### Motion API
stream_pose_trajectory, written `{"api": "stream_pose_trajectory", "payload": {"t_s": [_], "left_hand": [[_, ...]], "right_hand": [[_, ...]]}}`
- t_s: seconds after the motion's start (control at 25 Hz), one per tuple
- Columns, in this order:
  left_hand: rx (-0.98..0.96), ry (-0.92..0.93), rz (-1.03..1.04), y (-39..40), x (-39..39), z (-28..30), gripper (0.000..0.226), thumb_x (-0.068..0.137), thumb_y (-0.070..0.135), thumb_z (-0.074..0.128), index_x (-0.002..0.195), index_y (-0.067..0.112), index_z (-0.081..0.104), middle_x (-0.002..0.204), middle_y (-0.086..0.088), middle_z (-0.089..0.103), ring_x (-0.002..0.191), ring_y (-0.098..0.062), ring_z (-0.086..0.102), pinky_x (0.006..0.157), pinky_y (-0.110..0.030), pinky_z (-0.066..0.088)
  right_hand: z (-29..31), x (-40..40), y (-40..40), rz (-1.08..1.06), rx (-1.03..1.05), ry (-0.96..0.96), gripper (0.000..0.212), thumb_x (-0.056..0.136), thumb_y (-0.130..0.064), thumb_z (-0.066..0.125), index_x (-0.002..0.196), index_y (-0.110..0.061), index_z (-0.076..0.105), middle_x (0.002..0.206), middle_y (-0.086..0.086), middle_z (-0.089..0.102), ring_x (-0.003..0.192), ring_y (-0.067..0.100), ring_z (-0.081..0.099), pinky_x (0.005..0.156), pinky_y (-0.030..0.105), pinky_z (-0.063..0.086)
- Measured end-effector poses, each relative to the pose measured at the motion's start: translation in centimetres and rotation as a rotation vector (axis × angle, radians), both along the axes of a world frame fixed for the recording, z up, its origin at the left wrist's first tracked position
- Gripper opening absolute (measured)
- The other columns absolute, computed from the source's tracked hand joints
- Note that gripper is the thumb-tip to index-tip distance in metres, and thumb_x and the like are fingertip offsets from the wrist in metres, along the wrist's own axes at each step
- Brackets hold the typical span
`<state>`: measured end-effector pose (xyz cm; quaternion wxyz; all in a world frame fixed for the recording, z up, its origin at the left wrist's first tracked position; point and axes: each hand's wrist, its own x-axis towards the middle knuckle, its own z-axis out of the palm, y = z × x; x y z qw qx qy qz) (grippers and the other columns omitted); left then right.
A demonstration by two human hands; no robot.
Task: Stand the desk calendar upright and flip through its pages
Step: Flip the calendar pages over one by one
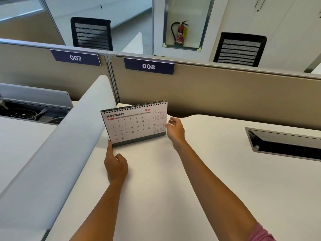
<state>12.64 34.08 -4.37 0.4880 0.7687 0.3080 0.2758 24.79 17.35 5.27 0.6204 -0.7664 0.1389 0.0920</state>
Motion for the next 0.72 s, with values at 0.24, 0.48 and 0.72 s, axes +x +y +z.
{"api": "stream_pose_trajectory", "payload": {"t_s": [0.24,0.48,0.72], "left_hand": [[-0.01,0.009,0.001,0.1,0.0,-0.1,0.07,0.083,-0.007,0.036,0.15,0.014,0.038,0.148,-0.004,0.049,0.131,-0.024,0.049,0.106,-0.026,0.038],[-0.001,0.021,0.002,0.0,0.0,0.0,0.07,0.084,-0.007,0.037,0.151,0.013,0.036,0.15,-0.005,0.047,0.13,-0.026,0.05,0.103,-0.027,0.039],[-0.005,0.035,-0.001,0.0,-0.1,0.1,0.07,0.085,-0.007,0.037,0.151,0.014,0.036,0.15,-0.004,0.047,0.129,-0.027,0.051,0.1,-0.023,0.037]], "right_hand": [[-1.6,-1.4,0.7,0.2,-0.17,-0.09,0.05,0.093,-0.011,0.061,0.139,-0.015,0.042,0.141,0.012,0.051,0.125,0.031,0.052,0.093,0.036,0.052],[-0.9,-2.8,0.6,0.183,-0.226,-0.13,0.044,0.093,-0.007,0.059,0.135,-0.013,0.047,0.137,0.013,0.052,0.124,0.032,0.052,0.095,0.036,0.052],[-0.9,-4.2,-0.4,-0.099,-0.177,-0.166,0.033,0.086,-0.021,0.073,0.118,-0.018,0.065,0.111,0.006,0.071,0.087,0.015,0.063,0.081,0.026,0.054]]}}
